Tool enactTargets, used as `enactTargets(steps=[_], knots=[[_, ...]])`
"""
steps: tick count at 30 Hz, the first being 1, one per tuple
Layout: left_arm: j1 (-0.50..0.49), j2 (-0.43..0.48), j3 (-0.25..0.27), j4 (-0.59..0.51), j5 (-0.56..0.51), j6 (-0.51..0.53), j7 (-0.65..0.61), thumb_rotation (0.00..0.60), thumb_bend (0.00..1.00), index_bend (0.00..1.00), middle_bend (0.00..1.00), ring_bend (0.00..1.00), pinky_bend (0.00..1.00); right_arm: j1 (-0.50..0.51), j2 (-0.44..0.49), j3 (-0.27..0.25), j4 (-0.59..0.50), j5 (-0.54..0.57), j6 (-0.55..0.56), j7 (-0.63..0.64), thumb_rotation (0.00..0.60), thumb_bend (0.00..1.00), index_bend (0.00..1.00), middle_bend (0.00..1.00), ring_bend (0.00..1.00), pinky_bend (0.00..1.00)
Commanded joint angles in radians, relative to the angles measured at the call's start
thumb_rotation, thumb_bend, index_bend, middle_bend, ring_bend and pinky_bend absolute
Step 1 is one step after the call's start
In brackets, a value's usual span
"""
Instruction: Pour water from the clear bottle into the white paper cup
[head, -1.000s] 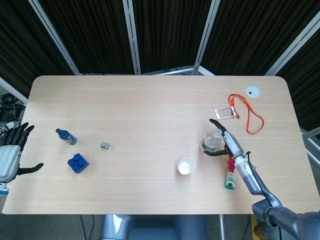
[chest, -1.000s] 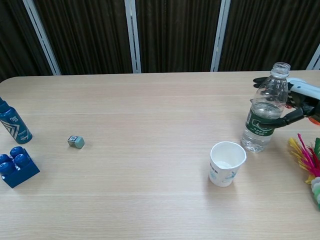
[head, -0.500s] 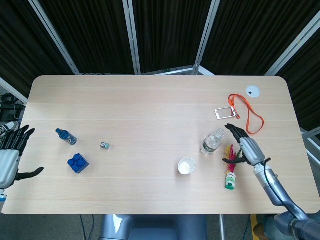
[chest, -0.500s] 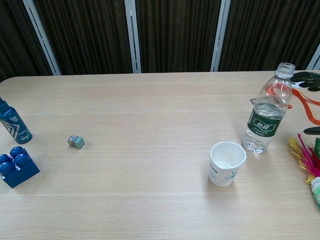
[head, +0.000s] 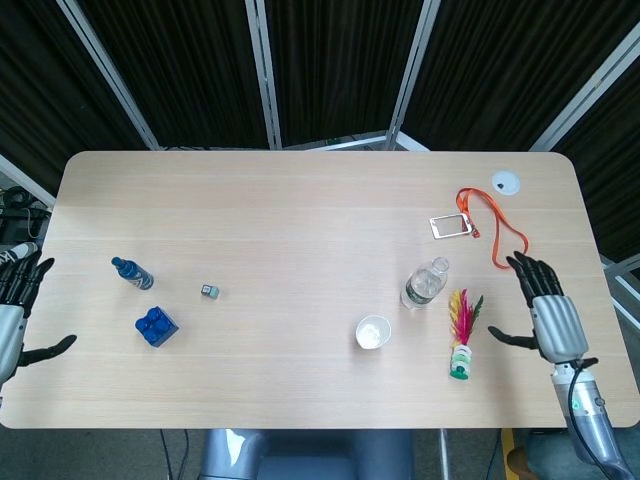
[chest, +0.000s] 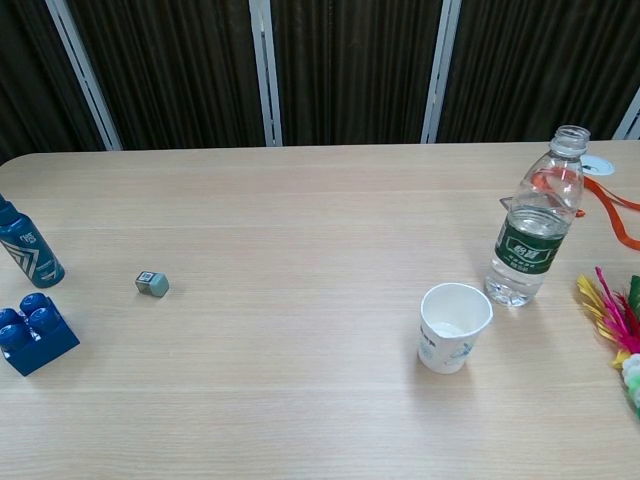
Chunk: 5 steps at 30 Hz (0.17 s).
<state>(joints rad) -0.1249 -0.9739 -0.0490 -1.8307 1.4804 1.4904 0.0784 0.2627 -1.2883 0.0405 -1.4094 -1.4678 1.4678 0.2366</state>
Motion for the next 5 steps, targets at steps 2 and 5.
enactTargets(steps=[2, 5], knots=[[0.001, 0.003, 0.0, 0.008, 0.003, -0.004, -0.021, 0.6, 0.0, 0.0, 0.0, 0.0, 0.0, -0.062, 0.054, -0.01, -0.128, -0.002, 0.065, -0.136, 0.6, 0.0, 0.0, 0.0, 0.0, 0.0], [0.0, 0.005, 0.004, 0.01, 0.007, -0.011, -0.029, 0.6, 0.0, 0.0, 0.0, 0.0, 0.0, -0.079, 0.078, -0.012, -0.188, 0.007, 0.076, -0.2, 0.6, 0.0, 0.0, 0.0, 0.0, 0.0]])
